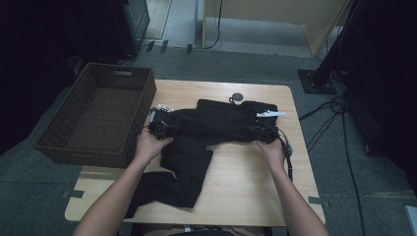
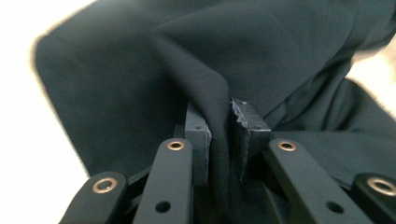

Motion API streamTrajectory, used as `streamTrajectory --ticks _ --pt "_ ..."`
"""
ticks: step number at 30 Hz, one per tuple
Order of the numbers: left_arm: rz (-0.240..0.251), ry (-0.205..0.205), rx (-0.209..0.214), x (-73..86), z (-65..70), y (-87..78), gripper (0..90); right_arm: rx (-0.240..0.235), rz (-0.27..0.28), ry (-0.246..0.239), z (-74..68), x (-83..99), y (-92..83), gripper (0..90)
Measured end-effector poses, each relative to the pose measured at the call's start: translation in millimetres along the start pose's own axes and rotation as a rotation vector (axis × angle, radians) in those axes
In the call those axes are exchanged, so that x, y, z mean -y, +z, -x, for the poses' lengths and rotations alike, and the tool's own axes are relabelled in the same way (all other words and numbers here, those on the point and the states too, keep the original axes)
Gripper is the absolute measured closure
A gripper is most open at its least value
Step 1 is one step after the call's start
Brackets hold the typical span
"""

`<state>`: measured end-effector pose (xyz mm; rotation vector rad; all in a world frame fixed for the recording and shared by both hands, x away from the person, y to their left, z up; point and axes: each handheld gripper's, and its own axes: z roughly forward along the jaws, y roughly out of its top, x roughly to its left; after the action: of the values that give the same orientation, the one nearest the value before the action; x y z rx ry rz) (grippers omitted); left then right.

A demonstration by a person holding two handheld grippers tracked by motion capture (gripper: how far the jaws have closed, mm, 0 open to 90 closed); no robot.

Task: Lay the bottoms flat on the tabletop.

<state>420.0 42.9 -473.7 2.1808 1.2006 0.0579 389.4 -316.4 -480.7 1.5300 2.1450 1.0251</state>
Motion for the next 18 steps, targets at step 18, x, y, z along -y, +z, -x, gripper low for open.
streamTrajectory --ticks 18 --pt "0.040 -0.051 0.001 -14.3 -7.1 40.7 79.3 0.104 -0.007 -0.052 -3.3 -24.5 68.9 68.0"
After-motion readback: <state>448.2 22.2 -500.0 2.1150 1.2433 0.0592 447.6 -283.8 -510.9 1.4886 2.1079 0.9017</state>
